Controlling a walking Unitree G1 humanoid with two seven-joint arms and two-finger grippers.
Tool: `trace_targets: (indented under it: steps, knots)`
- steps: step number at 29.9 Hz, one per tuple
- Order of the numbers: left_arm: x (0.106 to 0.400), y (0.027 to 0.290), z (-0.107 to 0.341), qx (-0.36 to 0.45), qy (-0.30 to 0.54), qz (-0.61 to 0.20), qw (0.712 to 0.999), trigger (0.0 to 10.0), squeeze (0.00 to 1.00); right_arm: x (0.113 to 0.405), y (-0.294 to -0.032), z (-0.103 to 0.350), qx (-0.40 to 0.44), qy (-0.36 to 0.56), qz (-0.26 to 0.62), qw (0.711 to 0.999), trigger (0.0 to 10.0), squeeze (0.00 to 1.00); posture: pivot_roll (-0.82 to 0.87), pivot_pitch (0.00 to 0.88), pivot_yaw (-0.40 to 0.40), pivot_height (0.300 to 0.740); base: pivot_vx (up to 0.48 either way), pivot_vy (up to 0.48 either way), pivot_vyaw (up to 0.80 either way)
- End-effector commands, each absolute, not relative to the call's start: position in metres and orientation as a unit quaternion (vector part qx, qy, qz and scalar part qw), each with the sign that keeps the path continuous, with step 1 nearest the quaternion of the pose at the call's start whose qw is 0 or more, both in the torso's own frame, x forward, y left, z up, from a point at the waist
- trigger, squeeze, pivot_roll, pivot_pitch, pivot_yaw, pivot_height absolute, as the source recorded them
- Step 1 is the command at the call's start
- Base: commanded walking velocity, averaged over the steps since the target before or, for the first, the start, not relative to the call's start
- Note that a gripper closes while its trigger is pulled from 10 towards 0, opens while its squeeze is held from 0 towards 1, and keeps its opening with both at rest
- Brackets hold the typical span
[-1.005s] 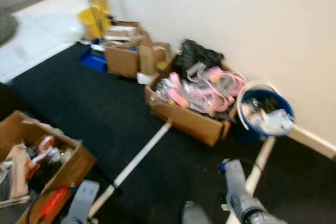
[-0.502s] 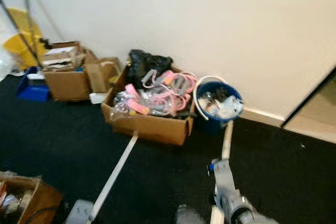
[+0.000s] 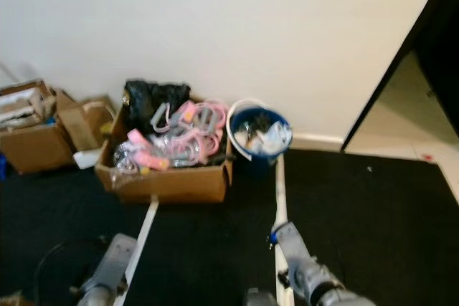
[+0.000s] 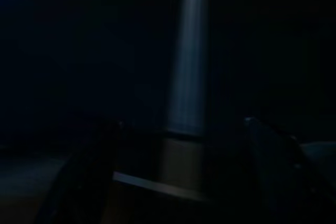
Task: Picking trash to rubbish bin
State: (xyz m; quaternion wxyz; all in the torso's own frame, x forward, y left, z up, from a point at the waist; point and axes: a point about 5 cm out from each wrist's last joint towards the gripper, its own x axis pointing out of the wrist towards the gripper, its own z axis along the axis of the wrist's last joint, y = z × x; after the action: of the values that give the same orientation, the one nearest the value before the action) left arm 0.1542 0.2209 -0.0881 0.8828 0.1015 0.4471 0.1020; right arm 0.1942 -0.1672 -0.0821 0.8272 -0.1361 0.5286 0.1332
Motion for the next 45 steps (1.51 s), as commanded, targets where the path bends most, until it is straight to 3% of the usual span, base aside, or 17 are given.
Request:
trace_targets:
  steps: [1,5,9,15,24,31,45]
  knots:
    - [0.152,0.199,-0.094,-0.048,0.448,0.089,0.888,10.0,0.00,0.189,-0.163,-0.085,-0.133,0.535,0.142,0.822,10.0,0.00,0.04,0.023,-0.011,0.740,0.000,0.000,-0.80]
    - [0.152,0.169,-0.096,-0.095,0.449,0.016,0.888,10.0,0.00,0.189,-0.162,-0.085,-0.136,0.535,0.148,0.820,10.0,0.00,0.04,0.022,-0.005,0.740,0.000,0.000,-0.80]
    - [0.145,0.152,-0.100,-0.062,0.466,-0.036,0.882,10.0,0.00,0.188,-0.161,-0.085,-0.135,0.537,0.152,0.819,10.0,0.00,0.05,0.023,-0.006,0.740,0.000,0.000,-0.80]
    - [0.136,0.162,-0.103,-0.085,0.478,-0.028,0.874,10.0,0.00,0.187,-0.161,-0.086,-0.134,0.540,0.157,0.816,10.0,0.00,0.05,0.027,-0.006,0.740,0.000,0.000,-0.80]
    - [0.116,0.170,-0.109,-0.051,0.501,0.002,0.864,10.0,0.00,0.186,-0.163,-0.086,-0.132,0.544,0.156,0.814,10.0,0.00,0.05,0.039,-0.006,0.740,0.000,0.000,-0.71]
    - [0.116,0.173,-0.108,-0.046,0.498,0.013,0.866,10.0,0.00,0.186,-0.166,-0.086,-0.141,0.543,0.158,0.812,10.0,0.00,0.05,0.029,-0.015,0.740,0.000,0.000,0.00]
    - [0.118,0.180,-0.108,-0.041,0.503,0.012,0.863,10.0,0.00,0.187,-0.164,-0.085,-0.139,0.542,0.155,0.814,10.0,0.00,0.05,0.023,-0.014,0.740,0.000,0.000,-0.80]
